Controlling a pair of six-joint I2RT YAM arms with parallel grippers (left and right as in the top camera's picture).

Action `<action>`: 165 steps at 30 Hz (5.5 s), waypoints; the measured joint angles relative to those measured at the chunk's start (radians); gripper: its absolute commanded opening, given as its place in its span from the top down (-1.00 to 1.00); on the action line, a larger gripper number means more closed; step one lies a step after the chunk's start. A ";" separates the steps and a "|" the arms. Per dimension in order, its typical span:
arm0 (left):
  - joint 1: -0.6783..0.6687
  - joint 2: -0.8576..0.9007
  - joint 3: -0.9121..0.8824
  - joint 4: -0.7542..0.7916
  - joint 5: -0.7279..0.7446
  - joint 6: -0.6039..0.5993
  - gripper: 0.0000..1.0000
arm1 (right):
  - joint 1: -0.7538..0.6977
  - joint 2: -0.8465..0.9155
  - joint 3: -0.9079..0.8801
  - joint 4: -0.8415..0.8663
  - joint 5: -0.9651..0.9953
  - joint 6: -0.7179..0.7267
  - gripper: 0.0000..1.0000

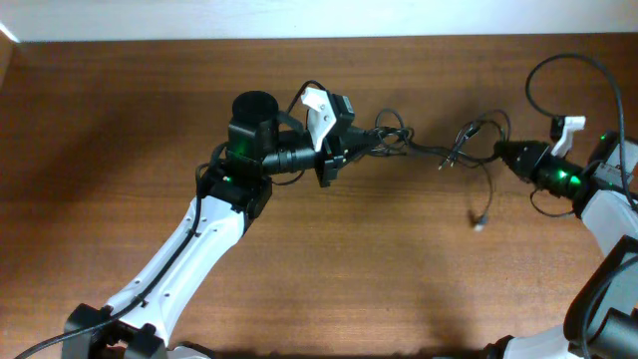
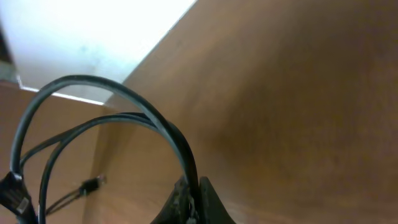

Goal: Untangle cables

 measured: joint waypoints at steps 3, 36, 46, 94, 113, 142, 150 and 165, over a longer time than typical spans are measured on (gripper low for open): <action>-0.001 0.010 -0.001 -0.006 0.000 0.000 1.00 | 0.001 -0.002 0.000 -0.129 0.113 0.062 0.92; 0.116 0.018 -0.008 -0.043 -0.388 -0.272 1.00 | -0.021 -0.005 0.001 -0.640 0.382 0.281 -0.94; 0.132 0.011 -0.007 0.040 -0.592 -0.847 1.00 | -0.021 -0.005 0.001 -0.608 0.388 0.281 -0.94; 0.140 0.007 -0.003 0.418 0.151 0.033 1.00 | 0.491 -0.005 -0.008 1.246 -0.309 0.400 -1.00; 0.129 0.007 -0.003 0.261 -0.142 0.023 1.00 | 0.558 -0.005 -0.008 1.246 -0.359 0.363 -0.73; 0.104 0.007 0.000 0.041 -0.160 0.015 -0.99 | 0.385 -0.005 -0.008 1.246 -0.362 0.405 0.92; 0.099 0.007 0.000 0.043 -0.140 0.016 -0.99 | 0.386 -0.005 -0.008 1.246 -0.391 0.409 0.92; 0.092 0.007 0.000 0.091 -0.086 0.015 -0.99 | 0.388 -0.005 -0.008 1.192 -0.438 0.417 0.92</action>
